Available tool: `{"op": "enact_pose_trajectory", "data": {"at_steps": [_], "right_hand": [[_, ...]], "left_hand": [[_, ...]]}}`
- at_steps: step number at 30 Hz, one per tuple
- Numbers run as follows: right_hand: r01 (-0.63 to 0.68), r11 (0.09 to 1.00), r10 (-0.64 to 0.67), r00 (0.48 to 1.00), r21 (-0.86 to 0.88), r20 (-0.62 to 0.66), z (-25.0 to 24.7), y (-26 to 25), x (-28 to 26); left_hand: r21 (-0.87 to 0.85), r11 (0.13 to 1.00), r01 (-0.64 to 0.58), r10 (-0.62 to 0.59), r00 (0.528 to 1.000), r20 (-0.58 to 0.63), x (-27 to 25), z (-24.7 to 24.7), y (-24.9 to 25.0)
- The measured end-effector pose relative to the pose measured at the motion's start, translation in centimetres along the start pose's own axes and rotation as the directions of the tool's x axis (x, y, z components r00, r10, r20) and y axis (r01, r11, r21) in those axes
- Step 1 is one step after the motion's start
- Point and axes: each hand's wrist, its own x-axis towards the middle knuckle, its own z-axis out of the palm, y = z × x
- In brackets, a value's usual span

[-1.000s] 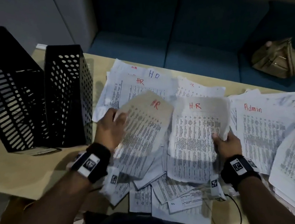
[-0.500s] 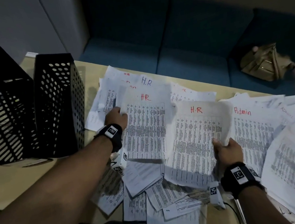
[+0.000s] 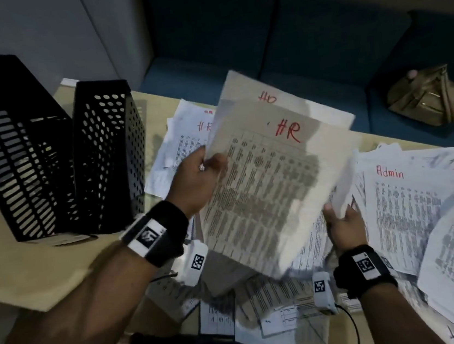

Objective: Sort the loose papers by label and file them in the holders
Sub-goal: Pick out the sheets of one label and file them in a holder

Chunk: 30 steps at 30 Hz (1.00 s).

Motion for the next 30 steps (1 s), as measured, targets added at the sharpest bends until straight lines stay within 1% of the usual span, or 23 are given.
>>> {"op": "enact_pose_trajectory", "data": {"at_steps": [2,4,5,7,8,9,11,12,13,15,17,18,19,21,23,24,26,27,28,29,30], "right_hand": [[0.019,0.997,-0.024,0.997,0.074,0.068,1.2,-0.6,-0.4],[-0.029,0.985,0.004,0.989,0.172,0.147,2.4,-1.0,-1.1],[-0.052,0.980,0.017,0.983,0.190,0.185,3.0,-1.1,-1.3],[-0.114,0.975,0.062,0.964,0.192,0.257,4.1,-1.0,-1.9],[-0.135,0.974,0.080,0.955,0.180,0.286,4.5,-0.9,-2.3],[-0.150,0.976,0.095,0.947,0.161,0.306,4.9,-0.5,-2.6],[-0.179,0.971,0.116,0.930,0.155,0.348,5.5,-0.3,-3.6],[-0.178,0.969,0.104,0.921,0.170,0.375,5.7,-0.3,-3.9],[-0.193,0.959,0.098,0.912,0.206,0.398,5.8,-0.3,-4.1],[-0.242,0.938,0.126,0.906,0.249,0.405,5.9,-0.6,-4.3],[-0.325,0.878,0.173,0.899,0.350,0.401,5.7,-0.5,-3.6],[-0.323,0.865,0.165,0.906,0.383,0.390,5.6,-0.4,-3.0],[-0.284,0.886,0.143,0.919,0.365,0.369,5.4,-0.5,-2.6],[-0.146,0.949,0.050,0.946,0.281,0.321,5.0,-1.0,-1.9],[-0.019,0.982,-0.044,0.942,0.186,0.332,4.7,-1.3,-1.3],[0.045,0.990,-0.091,0.929,0.134,0.358,4.7,-1.4,-1.2],[0.138,0.986,-0.164,0.903,0.093,0.397,4.7,-1.6,-1.4],[0.150,0.983,-0.181,0.893,0.107,0.411,4.7,-1.6,-1.7],[0.140,0.982,-0.181,0.888,0.126,0.424,4.7,-1.4,-1.7],[0.105,0.983,-0.162,0.883,0.150,0.440,4.7,-1.4,-1.8],[0.069,0.988,-0.125,0.882,0.139,0.454,4.7,-1.3,-1.8]], "left_hand": [[0.136,0.988,0.075,-0.068,0.996,-0.054,0.1,1.0,-2.2],[0.178,0.966,0.186,-0.174,0.981,-0.084,-0.4,1.8,-4.2],[0.188,0.958,0.217,-0.202,0.975,-0.094,-0.8,2.1,-5.3],[0.246,0.937,0.247,-0.220,0.967,-0.132,-1.7,2.4,-7.4],[0.252,0.931,0.263,-0.230,0.961,-0.154,-1.9,2.3,-8.7],[0.228,0.926,0.301,-0.268,0.949,-0.165,-2.3,2.2,-9.6],[0.123,0.915,0.384,-0.370,0.921,-0.124,-3.1,2.1,-10.4],[0.097,0.910,0.403,-0.396,0.914,-0.088,-3.4,2.1,-10.5],[0.099,0.912,0.399,-0.394,0.917,-0.062,-3.7,2.1,-10.6],[0.143,0.919,0.368,-0.367,0.930,-0.038,-4.1,2.1,-10.6],[0.190,0.908,0.372,-0.377,0.926,-0.012,-4.1,1.9,-10.8],[0.219,0.900,0.377,-0.389,0.921,0.013,-4.1,1.8,-11.0],[0.269,0.890,0.368,-0.396,0.917,0.052,-4.2,1.6,-11.2],[0.363,0.878,0.313,-0.383,0.913,0.139,-4.4,1.3,-11.2],[0.378,0.882,0.283,-0.363,0.918,0.161,-4.4,1.3,-11.3],[0.324,0.905,0.275,-0.335,0.930,0.149,-4.4,1.2,-11.1],[0.121,0.956,0.268,-0.278,0.958,0.075,-3.5,0.8,-10.8],[0.038,0.965,0.261,-0.262,0.964,0.036,-2.8,0.6,-10.5],[0.006,0.970,0.243,-0.243,0.970,0.017,-2.2,0.6,-10.1],[0.015,0.976,0.218,-0.218,0.976,0.028,-1.7,0.6,-9.4],[0.047,0.980,0.192,-0.195,0.979,0.066,-1.2,0.8,-8.9]]}}
